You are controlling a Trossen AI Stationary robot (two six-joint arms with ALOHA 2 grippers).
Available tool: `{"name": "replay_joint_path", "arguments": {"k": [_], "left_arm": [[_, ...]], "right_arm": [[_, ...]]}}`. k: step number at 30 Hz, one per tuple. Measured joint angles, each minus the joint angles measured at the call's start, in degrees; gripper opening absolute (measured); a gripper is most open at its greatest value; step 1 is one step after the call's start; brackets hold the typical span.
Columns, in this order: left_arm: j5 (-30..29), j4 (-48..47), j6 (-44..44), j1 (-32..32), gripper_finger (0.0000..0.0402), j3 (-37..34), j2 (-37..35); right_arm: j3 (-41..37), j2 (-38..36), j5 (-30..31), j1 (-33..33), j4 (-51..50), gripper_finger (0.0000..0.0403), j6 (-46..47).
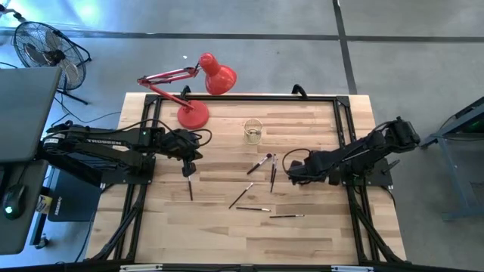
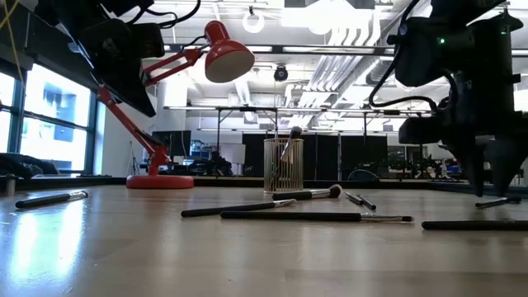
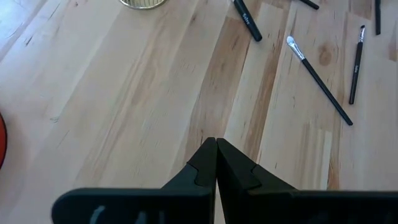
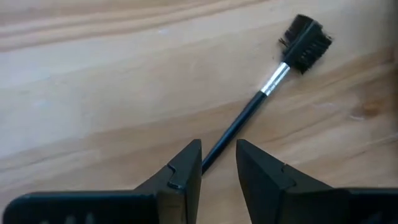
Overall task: Put items in baskets/containers
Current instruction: Put the makeup brush into the wire bin
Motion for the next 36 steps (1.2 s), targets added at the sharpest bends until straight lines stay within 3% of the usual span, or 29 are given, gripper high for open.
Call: {"name": "replay_joint_path", "arguments": {"k": [11, 16, 19, 24, 36], "left_arm": [[0.63, 0.0, -0.18, 0.0, 0.0, 0.02, 0.0], [0.7, 0.05, 0.23, 0.0, 0.0, 0.04, 0.0], [0.68, 0.41, 1.29, 0.0, 0.0, 0.04, 0.0], [0.4, 1.27, 2.42, 0.0, 0.0, 0.04, 0.0], [-0.09, 2.19, 2.82, 0.0, 0.0, 0.04, 0.02]], "right_arm": [[-4.64, 0.2, -0.86, -0.78, 6.71, 0.0094, 0.97], [-4.78, 0.24, 1.2, -0.72, 8.22, 0.0093, -6.22], [-4.85, 0.22, 1.79, -0.71, 9.62, 0.0078, -13.51], [-4.85, 0.23, 2.18, 0.35, 10.53, 0.0014, -21.82], [1.88, 0.63, 7.0, 4.64, 11.54, 0.0002, -23.55]]}}
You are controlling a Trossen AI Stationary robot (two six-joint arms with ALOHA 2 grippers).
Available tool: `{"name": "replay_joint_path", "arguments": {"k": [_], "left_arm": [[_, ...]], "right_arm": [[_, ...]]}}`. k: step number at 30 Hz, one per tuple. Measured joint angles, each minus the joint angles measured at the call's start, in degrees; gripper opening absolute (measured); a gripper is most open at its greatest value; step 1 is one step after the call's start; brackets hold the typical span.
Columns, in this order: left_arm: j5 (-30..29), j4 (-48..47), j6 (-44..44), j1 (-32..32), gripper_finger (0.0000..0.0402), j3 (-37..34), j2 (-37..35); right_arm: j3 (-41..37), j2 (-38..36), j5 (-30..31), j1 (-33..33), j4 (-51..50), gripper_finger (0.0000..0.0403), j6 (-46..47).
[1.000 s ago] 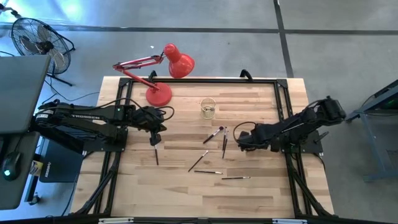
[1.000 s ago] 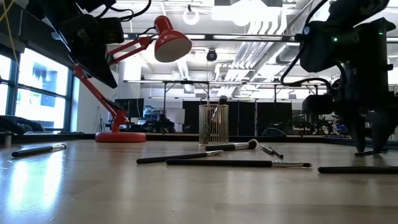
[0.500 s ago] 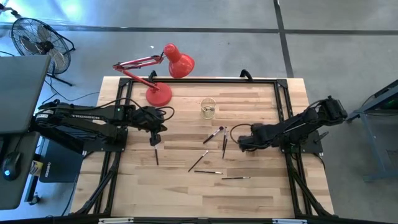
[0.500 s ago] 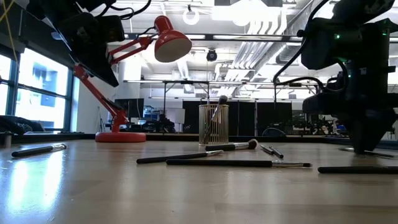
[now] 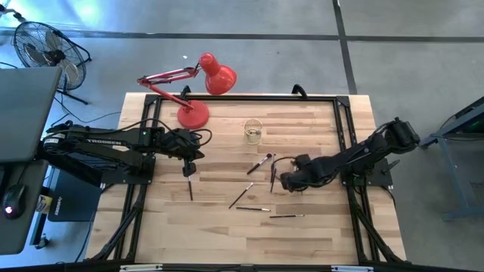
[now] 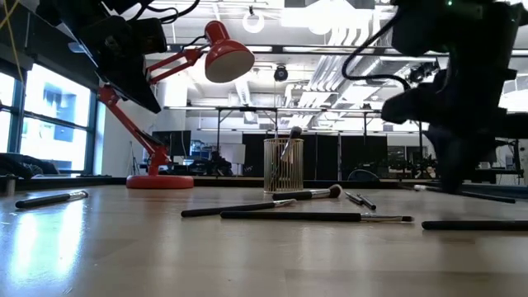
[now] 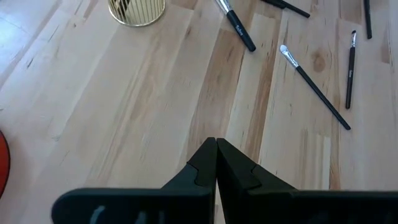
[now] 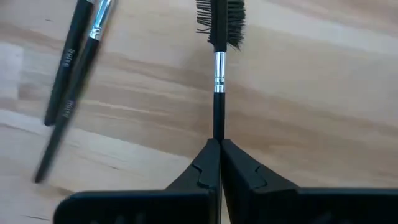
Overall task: Put items in baskets/containers
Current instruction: Put the makeup brush into the wire bin
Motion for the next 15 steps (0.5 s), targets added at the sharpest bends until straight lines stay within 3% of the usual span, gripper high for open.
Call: {"name": "replay_joint_path", "arguments": {"k": [5, 15], "left_arm": [[0.02, -0.06, -0.02, 0.0, 0.0, 0.0, 0.02], [0.04, -0.03, -0.02, 0.0, 0.0, 0.0, 0.02]], "right_arm": [[3.3, -0.04, 4.14, 0.82, -0.74, 0.0, -1.71], [4.64, -0.07, 5.97, 1.05, -0.16, 0.0, -3.71]]}}
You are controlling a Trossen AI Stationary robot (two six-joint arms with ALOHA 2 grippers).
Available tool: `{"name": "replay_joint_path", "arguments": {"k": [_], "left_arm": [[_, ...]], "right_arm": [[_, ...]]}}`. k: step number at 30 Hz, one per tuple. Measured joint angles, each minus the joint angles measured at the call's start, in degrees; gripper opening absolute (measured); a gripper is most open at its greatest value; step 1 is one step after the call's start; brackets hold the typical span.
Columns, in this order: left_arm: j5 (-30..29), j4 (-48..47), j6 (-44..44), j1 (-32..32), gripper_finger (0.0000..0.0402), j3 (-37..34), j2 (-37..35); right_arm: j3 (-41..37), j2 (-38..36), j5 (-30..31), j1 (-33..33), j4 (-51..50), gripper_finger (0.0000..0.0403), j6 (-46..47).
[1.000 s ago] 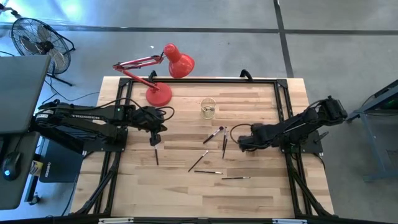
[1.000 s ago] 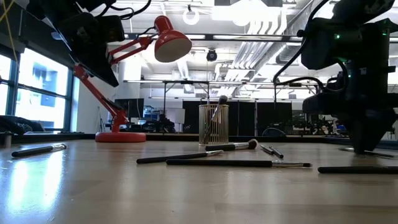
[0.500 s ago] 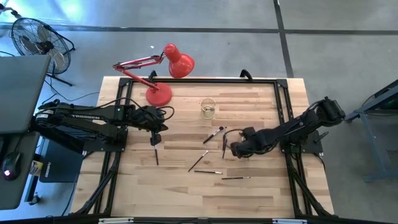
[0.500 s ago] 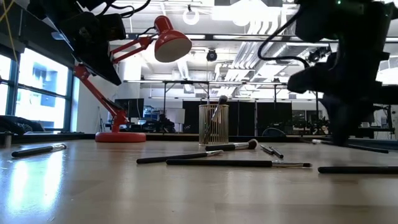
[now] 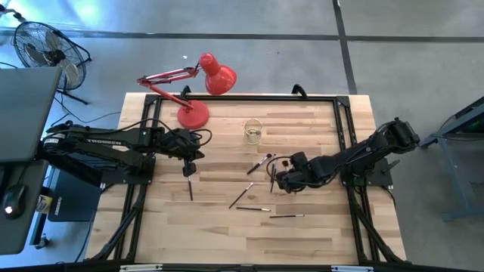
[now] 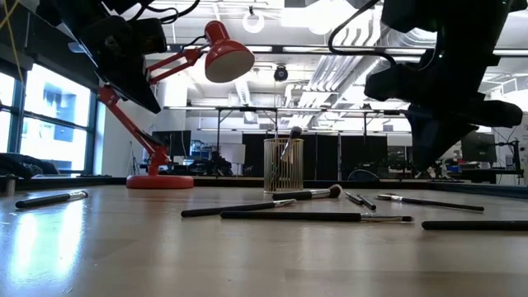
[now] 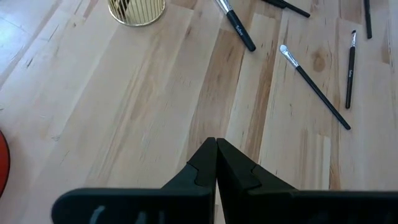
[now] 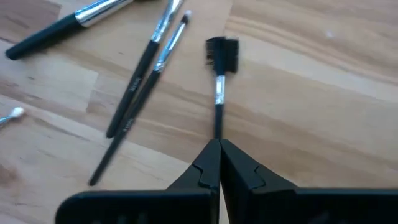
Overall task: Put items in baskets/containers
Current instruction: Put the makeup brush into the wire bin
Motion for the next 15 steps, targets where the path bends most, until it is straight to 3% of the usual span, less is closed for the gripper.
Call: {"name": "replay_joint_path", "arguments": {"k": [10, 15], "left_arm": [[0.02, 0.01, -0.01, 0.0, 0.0, 0.0, 0.0], [0.02, 0.01, -0.01, 0.0, 0.0, 0.0, 0.0]], "right_arm": [[-0.24, -0.07, 1.66, -1.69, 0.99, 0.0002, 0.23], [-1.93, -0.09, 2.95, -4.13, 3.91, 0.0026, 0.01]]}}
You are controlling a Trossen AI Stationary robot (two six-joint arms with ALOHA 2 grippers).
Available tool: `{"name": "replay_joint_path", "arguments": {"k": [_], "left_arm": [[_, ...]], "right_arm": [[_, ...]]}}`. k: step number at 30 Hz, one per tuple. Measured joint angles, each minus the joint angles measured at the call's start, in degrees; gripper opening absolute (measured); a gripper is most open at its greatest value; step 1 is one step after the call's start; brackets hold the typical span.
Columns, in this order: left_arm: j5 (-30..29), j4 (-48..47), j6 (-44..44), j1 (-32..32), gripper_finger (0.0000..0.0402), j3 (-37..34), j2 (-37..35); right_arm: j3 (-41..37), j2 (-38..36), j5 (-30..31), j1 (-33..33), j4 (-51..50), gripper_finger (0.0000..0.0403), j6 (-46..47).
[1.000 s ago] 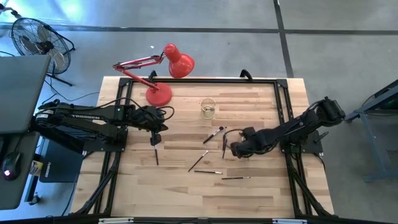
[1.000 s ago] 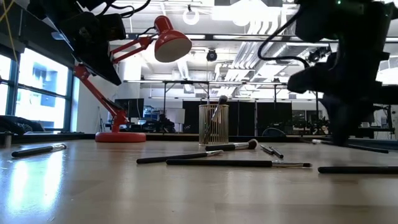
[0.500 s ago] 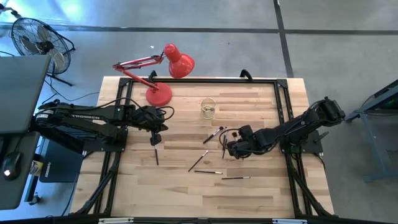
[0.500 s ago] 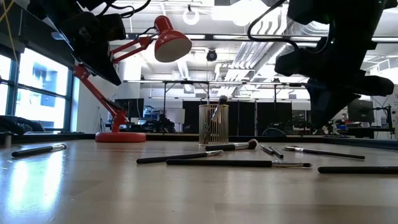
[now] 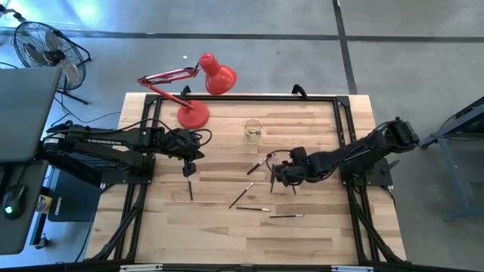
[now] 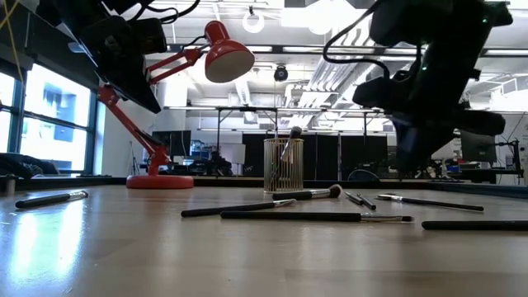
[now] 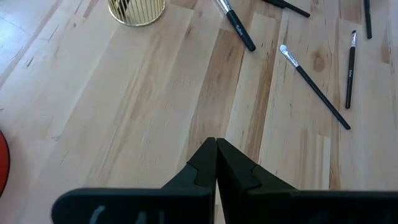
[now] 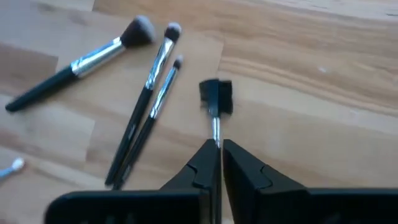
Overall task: Put items in baskets/containers
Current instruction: Put the makeup brush into the wire bin
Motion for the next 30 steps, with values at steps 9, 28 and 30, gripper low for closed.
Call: {"name": "replay_joint_path", "arguments": {"k": [9, 28, 30], "left_arm": [[0.02, 0.0, 0.0, 0.0, 0.0, 0.0, 0.0], [-0.33, -0.02, 0.48, 0.0, 0.0, 0.0, 0.0], [-0.33, 0.0, 0.48, 0.0, 0.0, 0.0, 0.0]], "right_arm": [[-0.54, 1.19, -0.44, -2.43, 2.06, 0.0077, -2.49], [-0.04, 13.13, -1.53, -1.89, 7.9, 0.0052, -13.16], [-0.13, 13.07, -0.33, -1.38, 8.3, 0.0021, -13.38]]}}
